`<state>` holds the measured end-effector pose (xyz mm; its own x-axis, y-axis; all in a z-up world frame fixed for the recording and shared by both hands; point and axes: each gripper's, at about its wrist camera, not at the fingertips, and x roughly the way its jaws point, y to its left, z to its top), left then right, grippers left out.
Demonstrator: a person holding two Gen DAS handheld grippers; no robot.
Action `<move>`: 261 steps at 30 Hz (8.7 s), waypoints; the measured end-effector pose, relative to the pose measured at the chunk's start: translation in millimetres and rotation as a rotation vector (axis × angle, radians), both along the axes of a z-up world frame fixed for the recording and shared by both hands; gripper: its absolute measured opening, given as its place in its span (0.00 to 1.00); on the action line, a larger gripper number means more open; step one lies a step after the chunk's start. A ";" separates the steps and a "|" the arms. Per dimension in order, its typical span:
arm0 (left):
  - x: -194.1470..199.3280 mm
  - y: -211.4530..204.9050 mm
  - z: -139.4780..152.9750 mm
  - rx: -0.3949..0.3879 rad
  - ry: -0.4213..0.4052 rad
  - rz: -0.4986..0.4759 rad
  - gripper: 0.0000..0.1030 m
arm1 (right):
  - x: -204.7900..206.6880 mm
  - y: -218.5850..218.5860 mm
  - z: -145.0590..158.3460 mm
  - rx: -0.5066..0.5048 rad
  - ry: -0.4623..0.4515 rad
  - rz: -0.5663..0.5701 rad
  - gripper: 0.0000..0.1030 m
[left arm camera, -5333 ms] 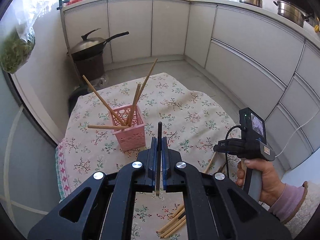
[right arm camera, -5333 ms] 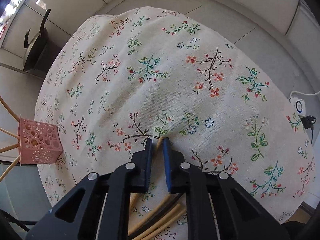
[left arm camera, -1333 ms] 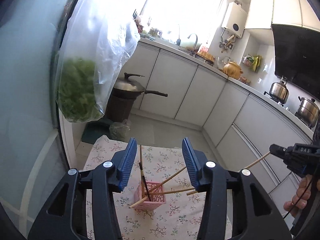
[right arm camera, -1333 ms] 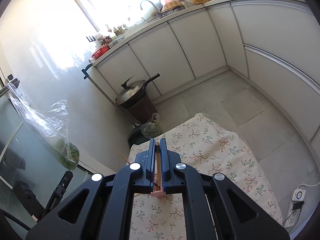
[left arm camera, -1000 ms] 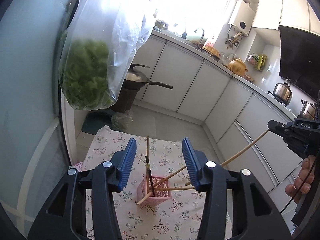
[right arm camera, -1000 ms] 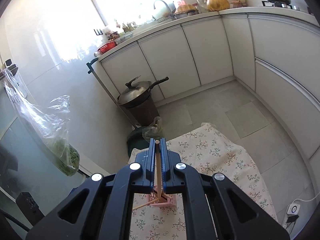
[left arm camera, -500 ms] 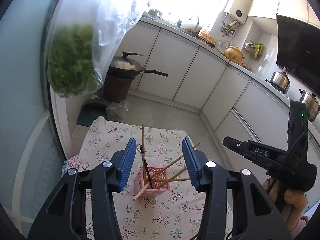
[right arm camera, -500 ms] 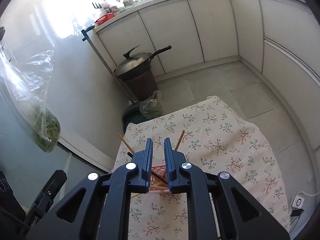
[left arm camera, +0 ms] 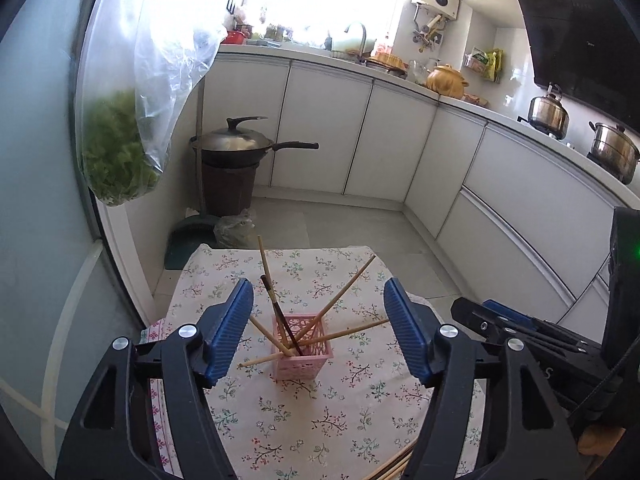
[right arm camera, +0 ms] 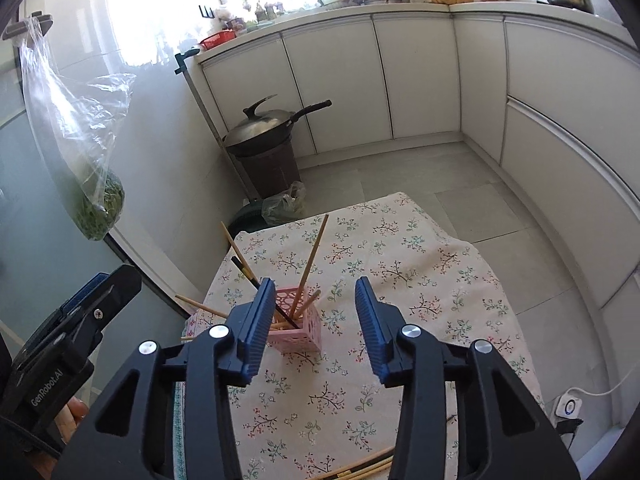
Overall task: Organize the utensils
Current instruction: 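Lower the left gripper to the pile and grasp a wooden chopstick, then lift the wooden chopstick with the left gripper while the right gripper grasps another chopstick, then insert both held chopsticks into the pink holder and open both grippers, then lower the left gripper to the remaining chopsticks and grasp a wooden one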
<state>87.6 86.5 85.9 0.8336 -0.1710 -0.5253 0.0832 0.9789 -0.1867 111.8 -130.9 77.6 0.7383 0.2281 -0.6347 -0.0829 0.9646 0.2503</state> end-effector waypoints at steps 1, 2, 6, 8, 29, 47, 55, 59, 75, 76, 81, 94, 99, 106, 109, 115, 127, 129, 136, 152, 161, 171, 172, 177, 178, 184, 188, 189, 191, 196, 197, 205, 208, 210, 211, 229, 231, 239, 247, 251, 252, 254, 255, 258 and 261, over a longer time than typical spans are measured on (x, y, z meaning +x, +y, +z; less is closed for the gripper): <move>-2.2 -3.0 -0.7 0.005 0.003 -0.002 0.66 | -3.6 -2.7 -0.9 0.000 -0.001 -0.006 0.51; -4.4 -6.1 -1.3 0.010 0.003 -0.006 0.68 | -7.4 -5.7 -2.4 -0.005 0.000 -0.013 0.53; -15.0 -15.7 -6.6 0.046 -0.009 0.001 0.77 | -16.5 -14.5 -6.8 -0.008 -0.003 -0.039 0.68; -19.0 -18.1 -10.8 0.057 -0.002 -0.008 0.79 | -24.3 -22.7 -11.2 -0.003 -0.004 -0.066 0.74; 25.6 -138.7 -184.4 0.199 0.576 -0.410 0.93 | -151.8 -166.5 -153.8 0.138 0.292 -0.290 0.93; 59.3 -208.6 -279.6 0.411 0.820 -0.509 0.54 | -153.8 -213.6 -212.9 0.383 0.472 -0.322 0.93; 50.1 -216.1 -280.4 0.439 0.764 -0.549 0.21 | -148.0 -210.1 -217.0 0.343 0.486 -0.335 0.93; 54.2 -209.3 -277.3 0.382 0.751 -0.548 0.09 | -134.0 -204.9 -222.1 0.352 0.502 -0.351 0.93; 10.9 -133.3 -173.3 0.289 0.488 -0.447 0.05 | -46.8 -141.7 -256.5 0.409 0.652 -0.351 0.32; 8.9 -128.6 -166.5 0.283 0.473 -0.442 0.05 | -44.6 -139.3 -258.5 0.404 0.657 -0.354 0.31; 9.3 -118.2 -158.3 0.265 0.450 -0.423 0.05 | -33.0 -125.4 -263.1 0.375 0.665 -0.359 0.18; 9.6 -103.2 -153.1 0.238 0.439 -0.407 0.05 | -13.7 -99.7 -272.9 0.258 0.682 -0.384 0.10; 9.5 -102.5 -151.7 0.235 0.435 -0.401 0.05 | -20.2 -118.3 -272.9 0.342 0.627 -0.376 0.07; 3.1 -98.2 -135.5 0.213 0.386 -0.381 0.05 | -28.8 -130.1 -230.3 0.376 0.473 -0.331 0.05; -1.3 -95.5 -126.6 0.199 0.356 -0.371 0.05 | -32.0 -132.9 -210.8 0.380 0.412 -0.300 0.05; -7.6 -92.8 -117.3 0.188 0.328 -0.351 0.05 | -34.3 -148.7 -206.6 0.592 0.435 -0.232 0.06; -8.1 -89.8 -119.5 0.184 0.326 -0.337 0.05 | -30.7 -162.4 -205.7 0.568 0.443 -0.299 0.08; -8.1 -91.2 -119.9 0.185 0.326 -0.339 0.05 | -29.6 -168.1 -212.4 0.522 0.457 -0.318 0.10; -6.7 -91.8 -120.7 0.185 0.328 -0.339 0.05 | -32.1 -167.4 -242.2 0.460 0.550 -0.368 0.12; -5.8 -83.6 -118.0 0.180 0.313 -0.327 0.05 | -31.2 -123.9 -269.0 0.273 0.634 -0.394 0.06; -21.5 -78.9 -86.0 0.151 0.216 -0.305 0.05 | -68.5 -132.6 -177.5 0.273 0.344 -0.290 0.05; -25.1 -64.5 -33.6 0.079 0.069 -0.239 0.05 | -77.0 -138.6 -77.9 0.290 0.104 -0.213 0.05; -23.4 -62.0 -26.6 0.068 0.054 -0.230 0.05 | -73.0 -141.2 -71.2 0.305 0.094 -0.217 0.05; -20.2 -44.6 9.1 0.021 -0.032 -0.186 0.05 | -60.8 -153.1 -43.0 0.360 0.041 -0.225 0.05; -19.4 -41.9 17.1 0.017 -0.050 -0.177 0.05 | -58.3 -154.7 -38.6 0.369 0.038 -0.225 0.05; -1.8 -24.9 59.3 -0.016 -0.149 -0.097 0.05 | -48.4 -156.4 -10.1 0.378 -0.004 -0.219 0.05; 16.5 -22.4 72.9 0.003 -0.175 -0.047 0.05 | -40.8 -152.7 5.1 0.366 -0.024 -0.203 0.05; 22.2 -22.4 74.1 0.007 -0.176 -0.039 0.05 | -37.8 -152.1 8.0 0.361 -0.028 -0.202 0.05; 32.7 -21.5 73.3 0.019 -0.165 -0.023 0.05 | -31.7 -150.8 13.9 0.359 -0.034 -0.199 0.05; 73.0 -15.5 40.5 0.039 -0.077 0.029 0.11 | -21.2 -146.4 26.9 0.355 -0.043 -0.184 0.05; 80.7 -11.7 30.9 0.026 -0.038 0.032 0.13 | -19.5 -144.9 29.9 0.356 -0.043 -0.179 0.05; 35.1 36.7 25.8 -0.129 -0.060 0.101 0.20 | -24.4 -127.1 99.2 0.333 -0.166 -0.123 0.05; 18.1 49.4 27.1 -0.157 -0.073 0.125 0.30 | -19.3 -106.9 127.3 0.312 -0.202 -0.087 0.05; 10.2 56.9 30.4 -0.166 -0.085 0.125 0.30 | -12.3 -89.5 138.1 0.290 -0.212 -0.064 0.05; 9.6 58.8 31.8 -0.168 -0.088 0.124 0.30 | -7.4 -78.7 140.6 0.277 -0.212 -0.052 0.05; 43.9 69.0 -1.0 -0.193 0.048 0.093 0.30 | 99.7 40.1 1.3 0.137 -0.011 -0.009 0.09; 41.5 62.3 -0.9 -0.177 0.045 0.078 0.30 | 93.9 39.7 -1.8 0.141 -0.007 -0.003 0.09; 25.9 24.1 6.7 -0.083 0.013 0.022 0.37 | 54.3 25.0 11.6 0.076 -0.043 0.011 0.10; 10.3 -8.0 0.0 0.024 0.014 0.002 0.61 | 13.7 0.6 -1.4 0.047 -0.047 -0.015 0.30; 7.7 -20.6 -10.9 0.067 0.042 -0.010 0.65 | -1.5 -12.8 -16.3 0.040 -0.008 -0.031 0.33; 6.8 -23.9 -14.5 0.075 0.049 -0.016 0.66 | -5.4 -16.4 -19.6 0.041 -0.004 -0.038 0.37; 4.4 -29.5 -23.3 0.092 0.062 -0.023 0.70 | -13.2 -25.5 -26.3 0.043 0.004 -0.060 0.43; 3.5 -32.8 -27.4 0.101 0.071 -0.026 0.71 | -15.9 -29.5 -28.9 0.047 0.007 -0.068 0.52; 2.4 -41.7 -40.7 0.113 0.103 -0.045 0.73 | -26.2 -49.4 -37.8 0.086 0.010 -0.130 0.73; 1.2 -50.5 -49.6 0.119 0.122 -0.059 0.79 | -31.8 -66.5 -48.5 0.111 0.034 -0.174 0.80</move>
